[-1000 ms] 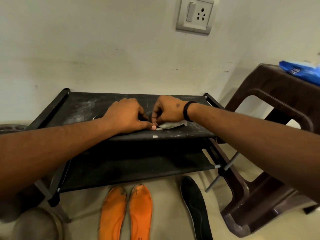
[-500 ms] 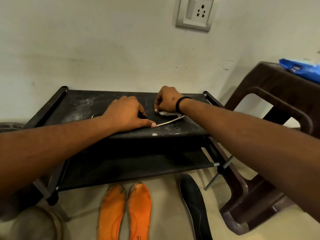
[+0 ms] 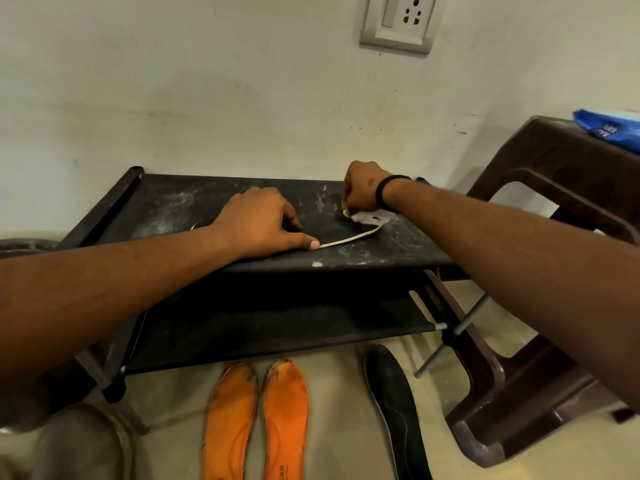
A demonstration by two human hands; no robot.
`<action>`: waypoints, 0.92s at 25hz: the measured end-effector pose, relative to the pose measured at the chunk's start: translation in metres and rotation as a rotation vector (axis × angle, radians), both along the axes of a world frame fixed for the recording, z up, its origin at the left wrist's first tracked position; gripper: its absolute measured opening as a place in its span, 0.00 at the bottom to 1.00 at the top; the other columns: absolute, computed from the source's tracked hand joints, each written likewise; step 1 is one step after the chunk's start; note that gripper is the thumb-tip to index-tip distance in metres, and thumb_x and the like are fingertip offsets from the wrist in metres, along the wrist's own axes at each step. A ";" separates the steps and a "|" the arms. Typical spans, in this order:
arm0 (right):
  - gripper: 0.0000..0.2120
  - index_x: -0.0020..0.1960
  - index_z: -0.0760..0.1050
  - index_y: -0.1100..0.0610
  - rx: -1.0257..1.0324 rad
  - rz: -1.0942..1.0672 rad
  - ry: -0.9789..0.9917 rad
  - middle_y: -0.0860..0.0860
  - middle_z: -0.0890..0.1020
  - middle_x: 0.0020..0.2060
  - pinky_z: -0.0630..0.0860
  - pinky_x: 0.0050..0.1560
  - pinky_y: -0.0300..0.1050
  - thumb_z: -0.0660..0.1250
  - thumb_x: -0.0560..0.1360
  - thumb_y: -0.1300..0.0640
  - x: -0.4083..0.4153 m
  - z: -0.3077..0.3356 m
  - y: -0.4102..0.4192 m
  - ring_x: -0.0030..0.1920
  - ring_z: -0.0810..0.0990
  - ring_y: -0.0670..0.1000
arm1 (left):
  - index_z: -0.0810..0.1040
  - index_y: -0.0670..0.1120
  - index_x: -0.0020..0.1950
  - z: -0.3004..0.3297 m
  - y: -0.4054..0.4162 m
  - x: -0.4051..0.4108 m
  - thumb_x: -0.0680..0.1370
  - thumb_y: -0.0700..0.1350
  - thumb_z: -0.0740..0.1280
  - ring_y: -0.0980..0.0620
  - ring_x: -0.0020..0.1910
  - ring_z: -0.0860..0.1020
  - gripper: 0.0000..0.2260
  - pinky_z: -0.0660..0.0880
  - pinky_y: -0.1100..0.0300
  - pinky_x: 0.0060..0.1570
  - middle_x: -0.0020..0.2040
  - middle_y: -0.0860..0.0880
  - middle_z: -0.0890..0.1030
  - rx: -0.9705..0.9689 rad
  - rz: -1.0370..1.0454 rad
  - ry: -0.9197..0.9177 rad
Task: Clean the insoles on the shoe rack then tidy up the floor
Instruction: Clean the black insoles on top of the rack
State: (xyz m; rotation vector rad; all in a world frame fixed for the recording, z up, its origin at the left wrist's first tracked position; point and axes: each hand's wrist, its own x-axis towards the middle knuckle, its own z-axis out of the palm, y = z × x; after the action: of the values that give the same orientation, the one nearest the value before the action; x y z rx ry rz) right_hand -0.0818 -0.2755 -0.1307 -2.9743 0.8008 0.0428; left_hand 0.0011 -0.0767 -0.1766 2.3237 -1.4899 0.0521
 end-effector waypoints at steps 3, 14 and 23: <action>0.05 0.47 0.84 0.60 0.054 -0.007 -0.062 0.56 0.85 0.45 0.81 0.49 0.47 0.72 0.72 0.62 -0.002 -0.003 0.003 0.48 0.82 0.54 | 0.86 0.59 0.46 -0.001 -0.002 0.001 0.60 0.79 0.60 0.52 0.54 0.78 0.32 0.77 0.45 0.56 0.46 0.58 0.83 -0.005 -0.005 0.012; 0.04 0.47 0.83 0.58 0.171 0.233 -0.094 0.50 0.82 0.41 0.73 0.45 0.40 0.71 0.73 0.62 0.008 -0.009 0.046 0.45 0.81 0.49 | 0.85 0.59 0.48 0.003 0.000 -0.002 0.66 0.76 0.64 0.52 0.50 0.77 0.26 0.76 0.48 0.53 0.42 0.57 0.80 0.040 0.015 -0.043; 0.03 0.41 0.85 0.59 0.086 0.097 -0.031 0.47 0.82 0.32 0.75 0.38 0.38 0.72 0.71 0.63 -0.043 0.003 -0.004 0.40 0.81 0.49 | 0.86 0.57 0.48 0.005 0.003 -0.005 0.65 0.75 0.69 0.54 0.51 0.79 0.25 0.76 0.48 0.56 0.43 0.59 0.79 0.000 0.017 0.017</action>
State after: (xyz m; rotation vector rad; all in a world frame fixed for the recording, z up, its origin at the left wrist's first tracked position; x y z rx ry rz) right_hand -0.1244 -0.2795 -0.1274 -2.9230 0.6337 0.0343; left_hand -0.0036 -0.0740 -0.1720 2.3313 -1.4620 0.0364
